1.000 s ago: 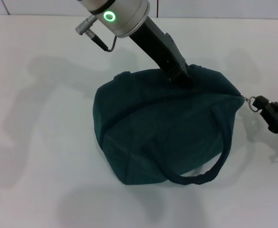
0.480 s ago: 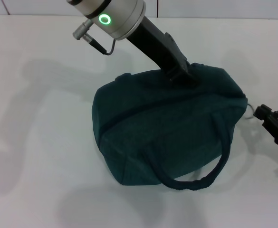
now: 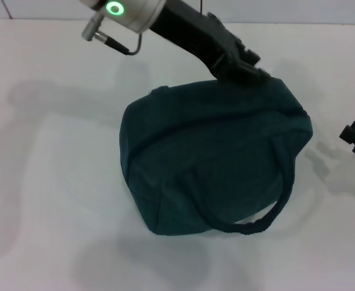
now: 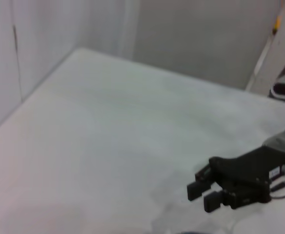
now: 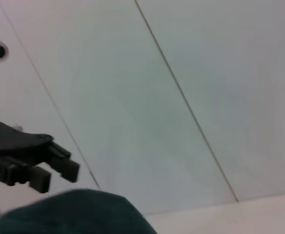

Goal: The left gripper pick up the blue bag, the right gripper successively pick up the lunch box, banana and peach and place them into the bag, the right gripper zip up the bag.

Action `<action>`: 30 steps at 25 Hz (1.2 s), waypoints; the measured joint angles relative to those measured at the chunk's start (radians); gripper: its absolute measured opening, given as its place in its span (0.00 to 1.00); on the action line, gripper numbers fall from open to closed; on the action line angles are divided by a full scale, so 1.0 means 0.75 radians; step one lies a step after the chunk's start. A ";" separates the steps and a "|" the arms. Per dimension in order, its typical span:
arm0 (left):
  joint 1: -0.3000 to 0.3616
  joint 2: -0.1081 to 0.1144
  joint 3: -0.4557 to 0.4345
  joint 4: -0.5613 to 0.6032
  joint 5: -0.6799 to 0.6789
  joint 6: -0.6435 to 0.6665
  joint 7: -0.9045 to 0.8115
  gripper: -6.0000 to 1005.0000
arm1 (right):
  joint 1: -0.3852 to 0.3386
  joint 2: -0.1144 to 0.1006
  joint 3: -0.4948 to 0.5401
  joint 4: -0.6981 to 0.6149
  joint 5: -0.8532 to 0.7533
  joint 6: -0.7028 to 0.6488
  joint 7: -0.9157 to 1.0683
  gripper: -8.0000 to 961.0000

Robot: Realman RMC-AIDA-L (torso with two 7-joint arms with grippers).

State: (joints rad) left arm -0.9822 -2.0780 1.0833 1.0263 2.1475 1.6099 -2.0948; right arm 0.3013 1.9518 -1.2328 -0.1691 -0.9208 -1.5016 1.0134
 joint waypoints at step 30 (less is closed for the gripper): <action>0.871 0.024 -0.297 -0.020 -0.887 0.049 0.800 0.81 | 0.065 -0.132 0.102 -0.426 -0.005 -0.195 0.291 0.90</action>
State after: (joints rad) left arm -0.3292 -2.0596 0.8605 1.0116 1.4823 1.6467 -1.4945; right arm 0.3498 1.8530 -1.1561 -0.4888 -0.9244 -1.6482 1.2316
